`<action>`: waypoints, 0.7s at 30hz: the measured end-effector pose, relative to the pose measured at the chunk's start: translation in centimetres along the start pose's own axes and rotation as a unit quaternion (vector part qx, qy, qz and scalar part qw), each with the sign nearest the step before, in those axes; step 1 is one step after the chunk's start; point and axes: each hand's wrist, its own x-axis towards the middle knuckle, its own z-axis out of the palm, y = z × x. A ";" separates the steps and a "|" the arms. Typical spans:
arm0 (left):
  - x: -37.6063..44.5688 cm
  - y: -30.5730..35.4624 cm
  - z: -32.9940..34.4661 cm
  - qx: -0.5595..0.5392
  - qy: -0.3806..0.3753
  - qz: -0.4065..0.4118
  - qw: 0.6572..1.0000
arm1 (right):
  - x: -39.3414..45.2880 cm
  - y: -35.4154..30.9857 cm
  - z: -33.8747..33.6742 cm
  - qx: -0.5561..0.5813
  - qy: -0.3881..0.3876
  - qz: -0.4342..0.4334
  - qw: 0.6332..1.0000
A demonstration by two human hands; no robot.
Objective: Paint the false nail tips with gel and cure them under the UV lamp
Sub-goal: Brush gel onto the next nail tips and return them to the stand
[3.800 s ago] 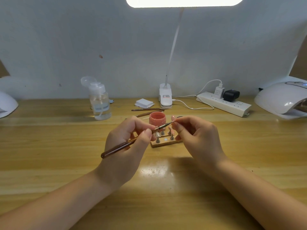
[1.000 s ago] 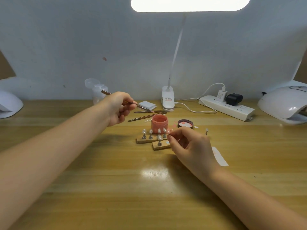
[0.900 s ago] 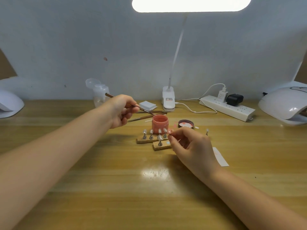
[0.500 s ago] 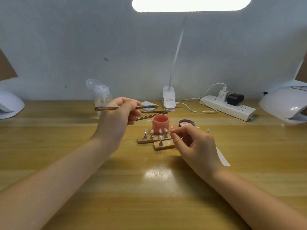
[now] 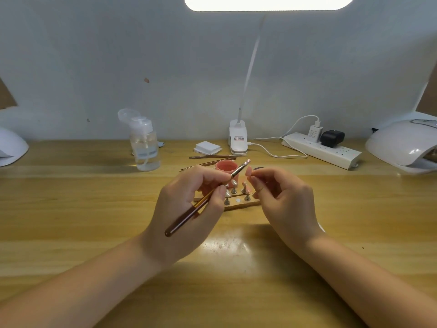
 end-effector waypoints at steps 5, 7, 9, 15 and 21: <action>-0.2 -0.2 0.1 -0.005 -0.014 0.013 1.000 | 0.0 -0.1 -0.1 0.006 -0.002 0.007 1.000; -0.3 -0.4 0.1 -0.003 -0.025 0.016 1.000 | 0.0 -0.1 -0.1 0.005 -0.003 0.007 1.000; -0.5 -0.5 0.0 -0.014 -0.028 0.014 0.999 | 0.0 0.0 -0.1 0.004 0.000 0.009 1.000; -0.4 -0.4 0.2 -0.005 0.001 -0.002 1.000 | 0.0 0.0 -0.1 0.012 -0.009 0.014 1.000; -0.8 -0.7 0.3 -0.005 -0.005 -0.007 1.000 | 0.0 0.0 -0.1 0.050 -0.014 0.050 0.997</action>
